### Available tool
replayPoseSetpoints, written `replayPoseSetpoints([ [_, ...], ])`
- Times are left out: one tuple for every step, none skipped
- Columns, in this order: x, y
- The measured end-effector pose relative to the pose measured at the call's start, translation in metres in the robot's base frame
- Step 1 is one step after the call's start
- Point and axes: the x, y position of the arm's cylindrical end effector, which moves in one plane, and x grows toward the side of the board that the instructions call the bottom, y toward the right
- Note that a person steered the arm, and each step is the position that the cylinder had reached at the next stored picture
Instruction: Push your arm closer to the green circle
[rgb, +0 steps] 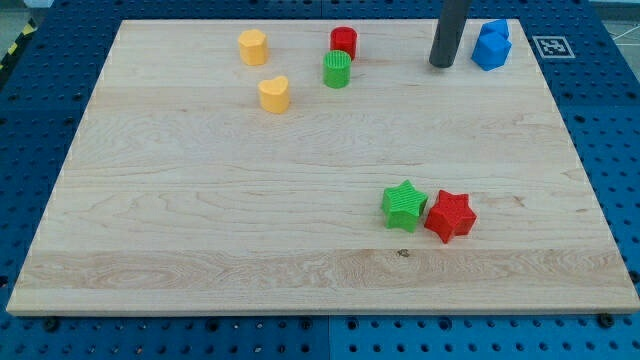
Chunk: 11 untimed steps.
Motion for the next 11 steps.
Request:
replayPoseSetpoints([
  [0.000, 0.000],
  [0.005, 0.000],
  [0.038, -0.026],
  [0.075, -0.073],
  [0.079, -0.084],
  [0.079, -0.134],
  [0.079, -0.136],
  [0.079, -0.136],
  [0.079, -0.136],
  [0.059, -0.165],
  [0.042, -0.185],
])
